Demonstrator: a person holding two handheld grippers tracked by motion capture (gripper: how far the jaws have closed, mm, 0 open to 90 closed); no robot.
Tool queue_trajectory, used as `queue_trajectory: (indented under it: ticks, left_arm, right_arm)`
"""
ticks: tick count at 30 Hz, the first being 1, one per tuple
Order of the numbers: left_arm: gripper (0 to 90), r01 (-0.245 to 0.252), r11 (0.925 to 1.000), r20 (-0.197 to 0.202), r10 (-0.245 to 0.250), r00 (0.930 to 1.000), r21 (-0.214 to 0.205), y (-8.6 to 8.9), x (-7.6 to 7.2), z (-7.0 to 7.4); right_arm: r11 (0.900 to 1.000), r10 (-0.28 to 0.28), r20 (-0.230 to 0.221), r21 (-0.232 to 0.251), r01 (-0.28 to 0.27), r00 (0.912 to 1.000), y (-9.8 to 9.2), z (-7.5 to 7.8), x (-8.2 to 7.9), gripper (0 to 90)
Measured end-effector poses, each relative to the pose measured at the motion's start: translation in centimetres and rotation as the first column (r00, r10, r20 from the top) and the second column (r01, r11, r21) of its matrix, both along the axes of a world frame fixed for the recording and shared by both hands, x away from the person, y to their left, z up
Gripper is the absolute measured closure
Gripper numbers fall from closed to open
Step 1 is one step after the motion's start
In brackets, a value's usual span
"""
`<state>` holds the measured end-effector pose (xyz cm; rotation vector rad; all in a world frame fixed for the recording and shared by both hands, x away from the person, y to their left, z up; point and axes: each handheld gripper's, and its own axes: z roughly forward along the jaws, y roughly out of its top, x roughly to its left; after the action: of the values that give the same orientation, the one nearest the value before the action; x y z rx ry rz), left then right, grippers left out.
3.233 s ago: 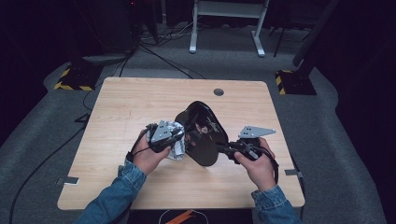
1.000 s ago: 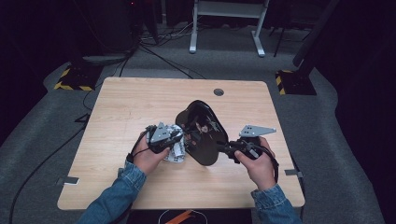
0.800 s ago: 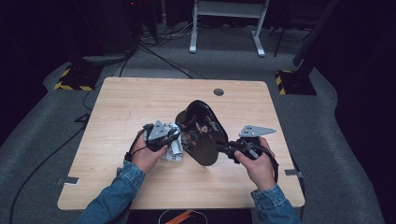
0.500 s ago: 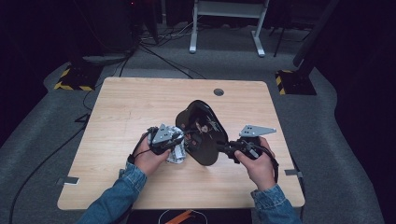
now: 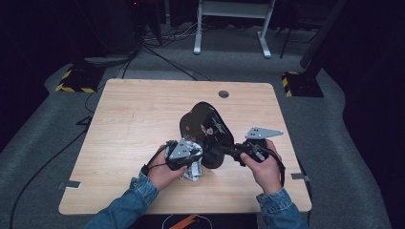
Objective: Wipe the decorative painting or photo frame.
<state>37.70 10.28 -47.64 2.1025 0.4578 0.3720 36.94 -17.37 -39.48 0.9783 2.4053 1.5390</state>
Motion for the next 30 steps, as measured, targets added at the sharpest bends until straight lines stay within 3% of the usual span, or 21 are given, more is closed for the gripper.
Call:
queue_trajectory:
  ticks: [3, 13, 20, 21, 24, 26, 30]
  left_arm:
    - [79.4, -0.010, 1.0000, -0.003, 0.010, 0.9999, 0.001, 0.2, 0.2, 0.0]
    - [79.4, -0.117, 0.9930, -0.012, 0.117, 0.9931, 0.020, 2.4, 1.8, -0.4]
    - [79.4, -0.203, 0.9781, -0.024, 0.205, 0.9785, 0.045, 3.7, 2.9, -0.8]
    - [79.4, -0.215, 0.9757, -0.044, 0.217, 0.9752, 0.041, 3.9, 3.1, -0.9]
    - [79.4, -0.217, 0.9743, -0.055, 0.220, 0.9739, 0.060, 3.6, 3.0, -0.9]
    - [79.4, -0.193, 0.9787, -0.077, 0.198, 0.9772, 0.070, 3.1, 2.7, -1.1]
    - [79.4, -0.156, 0.9830, -0.079, 0.164, 0.9833, 0.097, 2.2, 2.1, -1.3]
  right_arm:
    - [1.0000, 0.003, -0.006, 0.007, -0.003, 1.0000, -0.1, -0.1, 0.1, 77.2]
    - [0.9999, 0.014, -0.012, 0.010, -0.014, 0.9998, -0.1, -0.1, 0.1, 76.2]
    - [0.9998, 0.014, -0.013, 0.015, -0.014, 0.9998, 0.1, -0.1, 0.1, 75.7]
    - [0.9998, 0.014, -0.012, 0.015, -0.014, 0.9998, 0.1, -0.1, 0.1, 75.7]
    - [0.9998, 0.010, -0.011, 0.015, -0.010, 0.9999, 0.1, -0.1, 0.0, 75.7]
    - [0.9998, 0.009, -0.012, 0.017, -0.009, 0.9999, 0.1, -0.1, 0.0, 75.6]
    - [0.9998, 0.009, -0.014, 0.020, -0.008, 0.9999, 0.1, -0.1, 0.0, 75.5]
